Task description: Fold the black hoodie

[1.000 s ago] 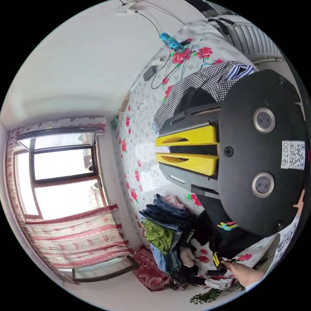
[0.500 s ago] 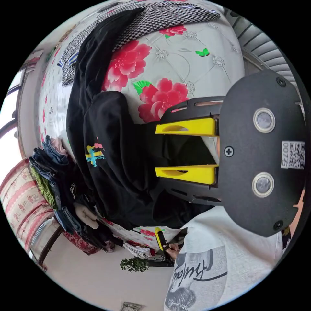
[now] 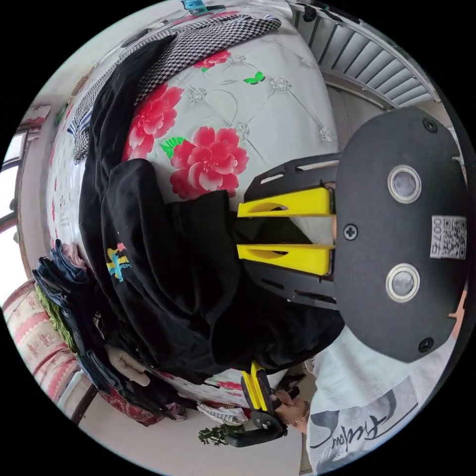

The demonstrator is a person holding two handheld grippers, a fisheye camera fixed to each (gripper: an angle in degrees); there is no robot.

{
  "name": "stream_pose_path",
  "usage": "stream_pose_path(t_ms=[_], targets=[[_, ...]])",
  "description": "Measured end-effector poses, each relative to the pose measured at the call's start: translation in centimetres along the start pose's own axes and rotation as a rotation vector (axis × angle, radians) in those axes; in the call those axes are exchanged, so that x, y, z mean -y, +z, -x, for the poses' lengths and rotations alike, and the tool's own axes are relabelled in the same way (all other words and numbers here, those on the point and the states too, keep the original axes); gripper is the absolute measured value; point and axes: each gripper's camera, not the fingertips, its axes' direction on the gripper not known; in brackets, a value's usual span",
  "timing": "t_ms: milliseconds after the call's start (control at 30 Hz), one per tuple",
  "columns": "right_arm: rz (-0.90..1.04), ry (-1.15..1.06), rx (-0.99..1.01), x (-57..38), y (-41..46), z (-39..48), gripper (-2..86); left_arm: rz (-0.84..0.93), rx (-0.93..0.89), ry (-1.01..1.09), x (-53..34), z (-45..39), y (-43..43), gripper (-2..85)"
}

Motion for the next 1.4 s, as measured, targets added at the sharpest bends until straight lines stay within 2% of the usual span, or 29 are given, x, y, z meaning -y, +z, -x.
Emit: stream_pose_path(t_ms=[133,233,400,533,633,700,833,933,967,1067,1233,1300,1400], targets=[[-0.029,-0.081,-0.059,0.0,-1.2,-0.4,10.6,-0.053,0.069,-0.052,-4.5,-0.9,-3.0,2.1],[0.028,-0.17,-0.098,1.8,-0.4,-0.2,11.0,-0.112,0.079,-0.148,-7.5,-1.5,-5.2,0.4],[0.142,-0.33,-0.067,4.5,2.1,0.9,10.0,-0.186,0.118,-0.338,-10.3,-4.1,-7.5,-0.5],[0.144,-0.417,-0.013,5.1,1.3,1.5,7.8,-0.198,0.172,-0.45,-11.4,-6.1,-8.1,-0.7],[0.009,-0.496,0.039,4.6,-4.7,1.6,6.8,-0.25,0.217,-0.505,-12.6,-7.7,-10.1,-0.7],[-0.166,-0.56,0.121,1.6,-12.7,0.1,6.7,-0.272,0.271,-0.516,-13.5,-9.1,-11.2,-0.7],[-0.266,-0.615,0.187,-4.2,-19.2,-3.6,7.6,-0.31,0.299,-0.544,-15.5,-11.9,-10.7,-0.7],[-0.245,-0.505,0.077,-6.8,-17.2,-6.5,9.7,-0.266,0.266,-0.627,-15.7,-12.2,-7.7,-0.7],[-0.185,-0.487,0.063,-7.1,-15.7,-7.1,10.4,-0.255,0.259,-0.639,-15.5,-12.3,-6.7,-0.7],[-0.099,-0.496,0.101,-7.7,-12.5,-7.4,11.7,-0.208,0.286,-0.627,-14.5,-12.7,-4.6,-0.7],[0.012,-0.589,0.148,-7.8,-9.4,-4.9,13.1,-0.164,0.29,-0.67,-14.5,-12.2,-3.7,-0.7],[0.015,-0.674,0.223,-8.8,-9.6,-2.8,13.5,-0.179,0.279,-0.688,-14.6,-12.4,-4.1,-0.7],[-0.014,-0.789,0.185,-10.6,-9.3,0.6,13.4,-0.214,0.271,-0.692,-14.6,-13.3,-4.9,-0.7]])
